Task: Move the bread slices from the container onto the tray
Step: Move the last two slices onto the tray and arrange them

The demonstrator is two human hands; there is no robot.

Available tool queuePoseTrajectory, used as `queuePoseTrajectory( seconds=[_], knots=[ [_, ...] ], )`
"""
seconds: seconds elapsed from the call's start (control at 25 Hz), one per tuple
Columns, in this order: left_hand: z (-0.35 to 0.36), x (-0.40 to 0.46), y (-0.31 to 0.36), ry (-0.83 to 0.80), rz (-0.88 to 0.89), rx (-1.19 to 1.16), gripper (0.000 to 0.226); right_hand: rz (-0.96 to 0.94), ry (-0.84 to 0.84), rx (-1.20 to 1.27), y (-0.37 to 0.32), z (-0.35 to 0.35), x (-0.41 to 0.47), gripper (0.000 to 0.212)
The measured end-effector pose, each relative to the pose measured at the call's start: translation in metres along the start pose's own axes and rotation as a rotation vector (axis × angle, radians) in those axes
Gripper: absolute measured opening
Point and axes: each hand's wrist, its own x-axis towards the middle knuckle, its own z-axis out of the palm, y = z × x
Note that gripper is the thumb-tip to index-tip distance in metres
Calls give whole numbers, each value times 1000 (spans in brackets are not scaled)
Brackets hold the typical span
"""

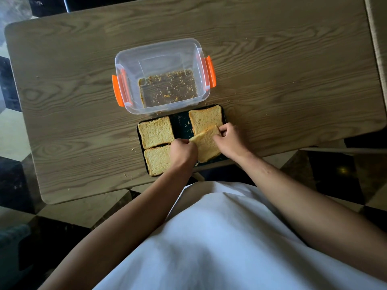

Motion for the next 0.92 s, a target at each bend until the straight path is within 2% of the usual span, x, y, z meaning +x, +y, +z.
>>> queuePoseTrajectory(
  seconds=[0.2, 0.4, 0.52, 0.72, 0.92],
  knots=[
    [-11, 0, -2, 15, 83, 102, 19, 93, -80, 52, 8, 14, -13, 43],
    [-9, 1, -7, -37, 33, 136, 21, 115, -33, 10, 18, 12, -19, 46],
    [-3, 3, -5, -45, 10, 111, 14, 122, -25, 27, 15, 9, -19, 52],
    [2, 5, -2, -33, 4, 97, 12, 99, 25, -39, 9, 7, -18, 37],
    [7, 8, 0, -37, 25, 77, 13, 85, 17, -77, 13, 4, -18, 40]
  ],
)
